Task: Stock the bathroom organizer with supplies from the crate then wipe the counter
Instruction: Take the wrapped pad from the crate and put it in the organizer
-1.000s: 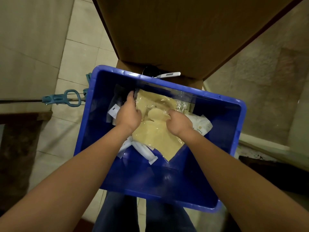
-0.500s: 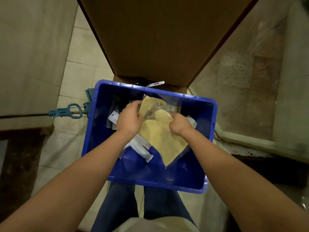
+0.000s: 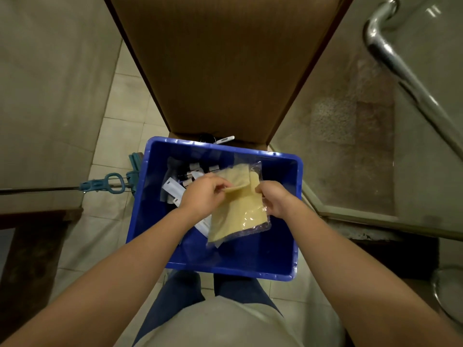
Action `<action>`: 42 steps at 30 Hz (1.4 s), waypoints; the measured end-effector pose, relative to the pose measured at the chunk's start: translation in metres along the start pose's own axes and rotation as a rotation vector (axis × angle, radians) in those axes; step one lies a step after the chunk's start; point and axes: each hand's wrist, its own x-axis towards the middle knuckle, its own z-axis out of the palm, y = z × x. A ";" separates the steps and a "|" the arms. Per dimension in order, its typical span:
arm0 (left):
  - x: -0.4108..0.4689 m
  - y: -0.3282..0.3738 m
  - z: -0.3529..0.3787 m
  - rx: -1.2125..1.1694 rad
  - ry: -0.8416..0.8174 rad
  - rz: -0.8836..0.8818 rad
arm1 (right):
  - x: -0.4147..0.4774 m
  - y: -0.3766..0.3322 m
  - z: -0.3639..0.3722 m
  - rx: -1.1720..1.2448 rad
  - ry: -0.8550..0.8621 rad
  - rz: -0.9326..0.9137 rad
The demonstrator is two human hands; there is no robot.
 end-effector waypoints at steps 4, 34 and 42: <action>-0.006 0.011 0.003 0.044 -0.060 0.082 | -0.012 0.001 -0.002 0.118 -0.144 -0.034; -0.096 0.075 -0.048 0.039 -0.175 -0.073 | -0.206 0.097 0.017 0.203 0.287 -0.593; -0.132 0.100 -0.041 -0.169 -0.186 0.040 | -0.256 0.135 0.010 0.366 0.412 -0.676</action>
